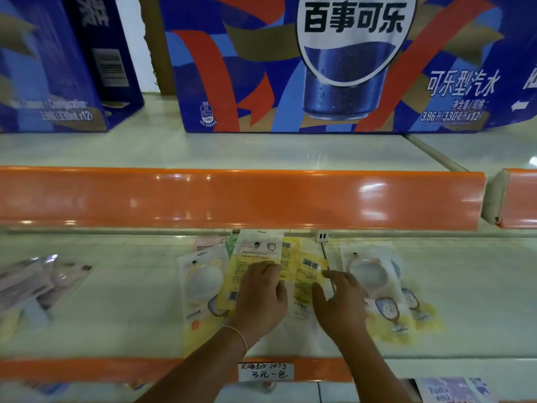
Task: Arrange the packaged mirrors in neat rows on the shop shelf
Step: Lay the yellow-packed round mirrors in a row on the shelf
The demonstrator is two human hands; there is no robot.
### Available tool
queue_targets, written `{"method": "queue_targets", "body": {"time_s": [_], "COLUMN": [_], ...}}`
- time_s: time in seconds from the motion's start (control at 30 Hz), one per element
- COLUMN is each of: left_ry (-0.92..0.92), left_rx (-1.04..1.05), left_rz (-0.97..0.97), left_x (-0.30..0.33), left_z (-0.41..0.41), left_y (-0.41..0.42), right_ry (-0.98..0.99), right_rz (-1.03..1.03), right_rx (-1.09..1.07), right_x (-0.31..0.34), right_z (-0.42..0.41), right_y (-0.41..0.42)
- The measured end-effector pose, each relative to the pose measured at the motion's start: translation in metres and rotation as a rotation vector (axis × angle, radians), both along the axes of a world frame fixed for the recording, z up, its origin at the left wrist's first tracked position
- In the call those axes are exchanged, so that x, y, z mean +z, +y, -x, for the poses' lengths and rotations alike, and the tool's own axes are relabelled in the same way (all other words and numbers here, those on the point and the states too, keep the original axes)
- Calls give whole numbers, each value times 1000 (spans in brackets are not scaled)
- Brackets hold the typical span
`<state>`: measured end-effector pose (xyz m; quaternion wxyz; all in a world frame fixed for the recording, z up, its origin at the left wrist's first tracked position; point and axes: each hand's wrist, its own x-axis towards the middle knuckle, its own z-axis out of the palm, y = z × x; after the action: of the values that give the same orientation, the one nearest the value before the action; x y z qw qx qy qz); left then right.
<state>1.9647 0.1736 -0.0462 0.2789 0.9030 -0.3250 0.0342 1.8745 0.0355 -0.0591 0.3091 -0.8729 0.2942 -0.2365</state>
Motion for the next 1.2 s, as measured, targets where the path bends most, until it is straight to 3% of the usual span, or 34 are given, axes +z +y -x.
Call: {"method": "queue_targets", "body": {"time_s": [0.17, 0.27, 0.37, 0.57, 0.77, 1.0, 1.07, 1.2], "left_ry": [47, 121, 75, -89, -2, 245, 368, 871], "left_rx": [215, 162, 105, -49, -82, -19, 10, 62], "left_rz": [-277, -389, -400, -221, -33, 127, 199, 450], "left_x": [-4, -13, -23, -31, -22, 3, 15, 29], "left_z": [-18, -19, -16, 1, 4, 2, 2, -5], "left_y": [24, 36, 42, 44, 44, 24, 14, -5], "right_ry": [-19, 6, 22, 42, 126, -130, -138, -124], "right_rz": [-171, -219, -339, -546, -682, -838, -785, -494], "right_rx": [161, 203, 172, 113, 86, 187, 252, 322], "right_x": [-2, -4, -4, 0, 5, 10, 12, 30], "right_z": [-25, -34, -38, -40, -34, -15, -9, 1], "right_y": [41, 51, 53, 44, 23, 11, 11, 13]}}
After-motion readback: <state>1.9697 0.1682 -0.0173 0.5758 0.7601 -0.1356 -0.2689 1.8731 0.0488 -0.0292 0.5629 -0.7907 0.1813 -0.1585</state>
